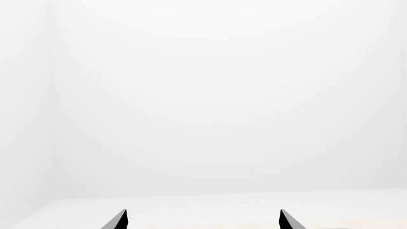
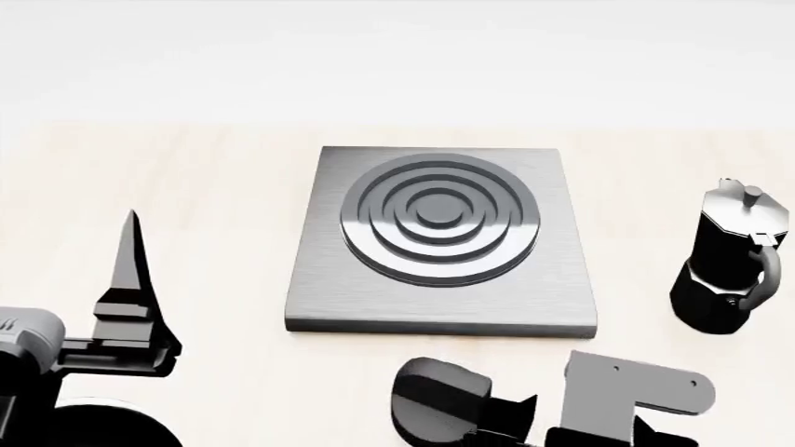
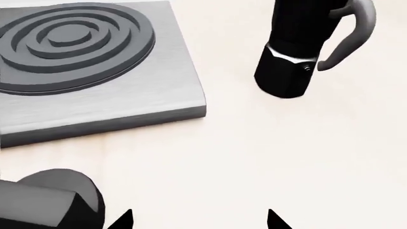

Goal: Turn on the stove.

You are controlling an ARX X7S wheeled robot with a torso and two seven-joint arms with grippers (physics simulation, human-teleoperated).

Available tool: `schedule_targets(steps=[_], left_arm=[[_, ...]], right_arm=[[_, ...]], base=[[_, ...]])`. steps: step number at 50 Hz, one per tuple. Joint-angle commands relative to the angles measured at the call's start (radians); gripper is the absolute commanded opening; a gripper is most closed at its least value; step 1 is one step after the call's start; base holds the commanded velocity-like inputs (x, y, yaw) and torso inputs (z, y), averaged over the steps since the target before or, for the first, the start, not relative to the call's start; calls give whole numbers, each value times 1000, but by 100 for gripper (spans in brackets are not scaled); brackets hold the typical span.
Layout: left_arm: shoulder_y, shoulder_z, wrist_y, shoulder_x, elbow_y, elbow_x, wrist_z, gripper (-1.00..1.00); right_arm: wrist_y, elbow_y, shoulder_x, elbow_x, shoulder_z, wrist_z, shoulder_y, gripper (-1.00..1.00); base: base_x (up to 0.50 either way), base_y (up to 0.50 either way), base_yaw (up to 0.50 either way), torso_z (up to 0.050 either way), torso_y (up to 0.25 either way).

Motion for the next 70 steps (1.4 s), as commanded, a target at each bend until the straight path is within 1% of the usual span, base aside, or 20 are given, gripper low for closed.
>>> schedule_targets(steps=[1, 9, 10, 12, 31, 68, 70], left_arm=[[-2, 3, -1, -2, 1, -2, -4, 100], [-3, 4, 3, -4, -3, -5, -4, 100], [17, 12, 42, -3, -24, 11, 2, 100], [22, 15, 53, -3, -28, 14, 4, 100], [18, 24, 44, -5, -19, 13, -7, 100], [16, 31, 58, -12, -33, 6, -11, 100], [-4, 24, 20, -14, -13, -11, -17, 100]], right_arm=[[13, -66, 12, 0, 12, 39, -12, 100], [25, -100, 20, -2, -3, 52, -8, 100], [24, -106, 23, -6, -12, 52, -5, 100], [26, -114, 24, -6, -14, 56, -3, 100], [89, -267, 51, 1, -47, 99, 10, 100], [139, -422, 79, -9, -140, 144, 48, 100], [131, -423, 86, -20, -159, 144, 50, 100]], base=[[0, 0, 0, 0, 0], [0, 0, 0, 0, 0], [0, 0, 0, 0, 0], [0, 0, 0, 0, 0], [0, 0, 0, 0, 0], [0, 0, 0, 0, 0], [0, 0, 0, 0, 0]])
